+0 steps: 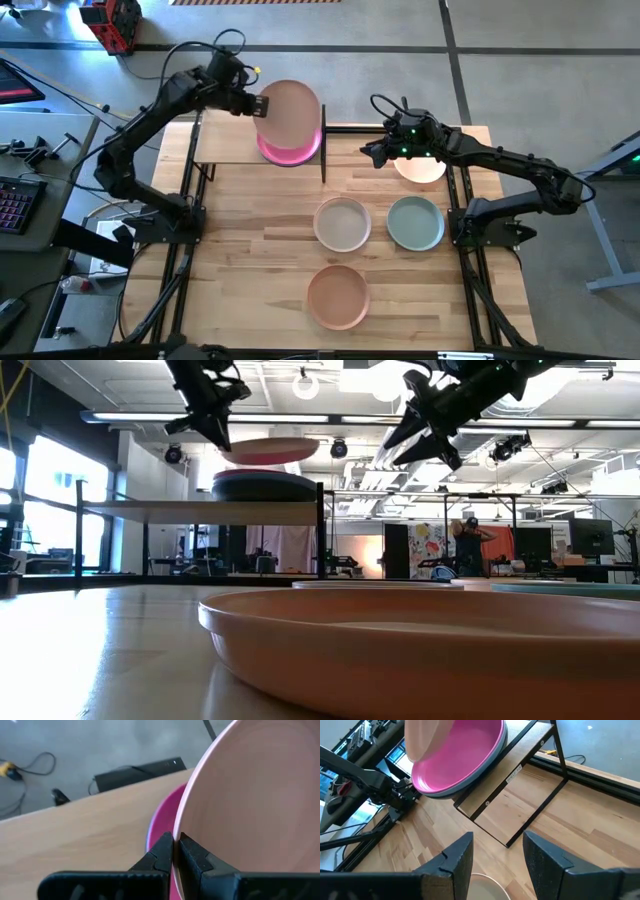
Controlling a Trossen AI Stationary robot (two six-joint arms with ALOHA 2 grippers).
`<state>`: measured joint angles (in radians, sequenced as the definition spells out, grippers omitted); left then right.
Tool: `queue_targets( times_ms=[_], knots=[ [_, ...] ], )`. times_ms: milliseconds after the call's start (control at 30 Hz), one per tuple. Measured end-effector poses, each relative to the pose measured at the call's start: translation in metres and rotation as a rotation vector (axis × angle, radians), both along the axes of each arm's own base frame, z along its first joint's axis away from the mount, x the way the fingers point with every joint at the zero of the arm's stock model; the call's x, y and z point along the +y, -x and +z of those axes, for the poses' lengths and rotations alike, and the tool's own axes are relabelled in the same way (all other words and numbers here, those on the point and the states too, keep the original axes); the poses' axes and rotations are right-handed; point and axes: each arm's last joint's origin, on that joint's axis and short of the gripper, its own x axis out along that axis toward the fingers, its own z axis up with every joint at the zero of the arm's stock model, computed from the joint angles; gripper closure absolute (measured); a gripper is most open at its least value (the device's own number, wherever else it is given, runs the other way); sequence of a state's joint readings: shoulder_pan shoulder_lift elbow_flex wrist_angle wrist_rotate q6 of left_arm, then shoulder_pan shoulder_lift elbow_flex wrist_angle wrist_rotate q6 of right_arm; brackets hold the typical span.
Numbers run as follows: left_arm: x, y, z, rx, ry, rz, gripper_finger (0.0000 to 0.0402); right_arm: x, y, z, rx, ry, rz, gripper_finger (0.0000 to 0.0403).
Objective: Place and stack plates onto a shelf
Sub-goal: Stack the light pink plate on top of the pink plate on the shelf
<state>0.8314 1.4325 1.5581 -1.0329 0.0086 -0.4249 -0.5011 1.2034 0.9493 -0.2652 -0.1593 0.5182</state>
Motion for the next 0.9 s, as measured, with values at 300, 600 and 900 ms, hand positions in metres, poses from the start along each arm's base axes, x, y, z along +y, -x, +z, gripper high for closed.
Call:
queue_targets(
  times_ms=[300, 600, 900],
  knots=[
    [0.002, -0.003, -0.014, 0.062, 0.099, -0.003, 0.0394, 0.0, 0.001, -0.001, 0.015, -0.006, 0.0, 0.0249],
    [-0.001, -0.004, -0.015, 0.039, 0.151, -0.015, 0.0394, 0.001, 0.001, -0.002, 0.021, -0.009, 0.001, 0.0249],
    [-0.004, -0.004, -0.017, 0.086, 0.16, -0.004, 0.0394, 0.001, 0.001, -0.003, 0.03, -0.017, -0.001, 0.0249]
  ],
)
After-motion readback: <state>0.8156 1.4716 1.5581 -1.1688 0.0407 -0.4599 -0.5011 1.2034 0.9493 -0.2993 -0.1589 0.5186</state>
